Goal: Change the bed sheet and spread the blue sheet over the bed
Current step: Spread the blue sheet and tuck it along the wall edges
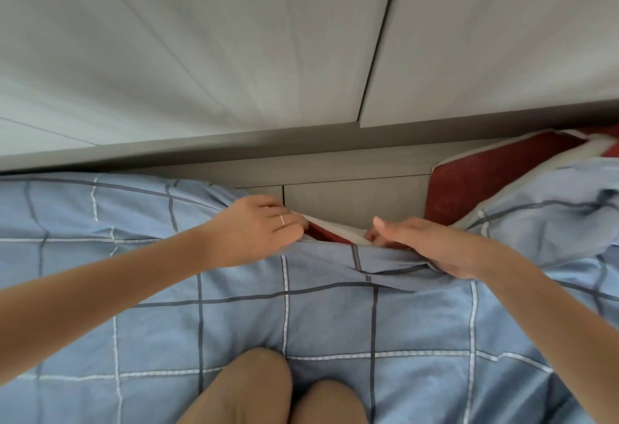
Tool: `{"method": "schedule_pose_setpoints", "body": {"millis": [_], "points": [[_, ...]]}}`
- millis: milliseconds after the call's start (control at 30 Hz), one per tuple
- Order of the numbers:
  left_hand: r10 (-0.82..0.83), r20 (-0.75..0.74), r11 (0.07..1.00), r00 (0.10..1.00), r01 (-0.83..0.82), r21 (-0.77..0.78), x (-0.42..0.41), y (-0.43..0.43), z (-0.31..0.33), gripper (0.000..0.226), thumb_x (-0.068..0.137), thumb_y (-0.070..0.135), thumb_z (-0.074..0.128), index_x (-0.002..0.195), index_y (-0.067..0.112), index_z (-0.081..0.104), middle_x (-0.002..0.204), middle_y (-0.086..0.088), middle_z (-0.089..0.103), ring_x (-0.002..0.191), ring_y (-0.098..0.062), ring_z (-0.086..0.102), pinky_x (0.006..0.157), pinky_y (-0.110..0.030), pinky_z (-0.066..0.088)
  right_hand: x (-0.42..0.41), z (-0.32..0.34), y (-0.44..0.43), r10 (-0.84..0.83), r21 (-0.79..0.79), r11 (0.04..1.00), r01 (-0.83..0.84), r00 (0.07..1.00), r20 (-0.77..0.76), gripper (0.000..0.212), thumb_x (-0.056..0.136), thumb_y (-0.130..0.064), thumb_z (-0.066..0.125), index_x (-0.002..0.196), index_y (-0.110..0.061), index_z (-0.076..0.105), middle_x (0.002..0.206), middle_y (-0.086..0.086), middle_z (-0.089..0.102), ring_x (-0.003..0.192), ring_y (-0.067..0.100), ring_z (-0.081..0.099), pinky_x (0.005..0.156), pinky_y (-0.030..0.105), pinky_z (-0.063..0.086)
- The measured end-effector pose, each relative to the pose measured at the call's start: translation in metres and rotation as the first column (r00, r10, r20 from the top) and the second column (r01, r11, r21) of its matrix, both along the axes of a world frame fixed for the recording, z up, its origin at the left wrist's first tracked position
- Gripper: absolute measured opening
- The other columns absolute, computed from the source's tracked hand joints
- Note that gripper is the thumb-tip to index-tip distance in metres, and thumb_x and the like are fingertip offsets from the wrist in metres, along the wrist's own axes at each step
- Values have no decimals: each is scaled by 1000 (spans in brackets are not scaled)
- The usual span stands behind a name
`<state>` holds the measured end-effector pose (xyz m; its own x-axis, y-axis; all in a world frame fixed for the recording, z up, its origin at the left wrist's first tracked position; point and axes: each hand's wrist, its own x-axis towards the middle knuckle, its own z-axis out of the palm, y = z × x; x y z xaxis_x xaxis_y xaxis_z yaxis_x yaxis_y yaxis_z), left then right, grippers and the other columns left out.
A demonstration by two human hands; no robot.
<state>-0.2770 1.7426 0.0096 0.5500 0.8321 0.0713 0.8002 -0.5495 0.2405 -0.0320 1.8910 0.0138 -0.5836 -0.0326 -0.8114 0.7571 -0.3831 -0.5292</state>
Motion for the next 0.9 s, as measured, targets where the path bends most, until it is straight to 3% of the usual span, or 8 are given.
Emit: {"method": "schedule_pose_setpoints", "body": {"millis": [133,200,300,367,433,633,767,900], "points": [[242,147,931,959,-187,-313,-3,-1,5,37,99,43,32,83,16,53,71,2,60,61,-15,56,57,-30,48,1,-5,-2,54,20,998,-53,998,-29,40,86,-35,56,92,1,72,115,-13,61,102,0,58,91,10,40],[359,84,825,929,-274,-494,-8,8,8,47,97,50,26,73,19,53,63,7,52,57,-8,50,55,-25,40,2,-5,-2,125,34,992,-123,991,-45,20,88,-21,62,81,-6,74,116,-13,57,104,0,55,94,11,37],[354,-49,649,934,-283,-706,-14,29,16,28,92,51,46,77,27,50,65,9,53,60,-2,49,58,-20,37,-3,-2,-2,198,84,978,-192,978,-70,17,87,-11,65,81,-23,74,111,-9,59,106,3,55,89,8,40],[385,-31,462,922,-222,-859,-17,39,20,15,90,47,56,92,33,56,77,13,59,71,2,53,63,-14,39,-4,-1,-2,208,98,975,-199,974,-87,14,86,-14,68,85,-27,73,105,-7,63,101,5,58,85,12,43],[441,24,375,897,-160,-913,-17,45,17,16,89,40,62,100,28,61,87,11,62,78,-1,56,70,-17,42,-4,-2,-1,184,47,982,-181,980,-71,14,85,-17,68,93,-27,71,101,-11,65,94,2,60,80,14,44],[525,24,374,851,-205,-905,-18,78,-6,17,83,15,71,91,3,61,76,2,54,67,-8,48,59,-18,35,-8,4,4,83,-139,987,-82,996,5,47,71,-42,66,111,-17,65,107,0,72,100,13,67,84,23,52],[512,12,415,859,-235,-879,-9,96,-31,17,90,22,64,91,6,57,80,1,55,76,-12,50,61,-20,35,-9,6,10,19,-112,994,-7,994,109,35,74,-28,69,103,-9,67,99,8,74,92,19,70,81,30,57],[438,-106,474,893,-330,-816,22,96,-61,29,90,35,62,100,9,54,97,-7,60,94,-26,57,69,-30,36,-3,-10,13,-238,11,969,245,926,293,28,86,-27,66,102,-4,66,95,15,73,89,27,70,79,37,57]]}}
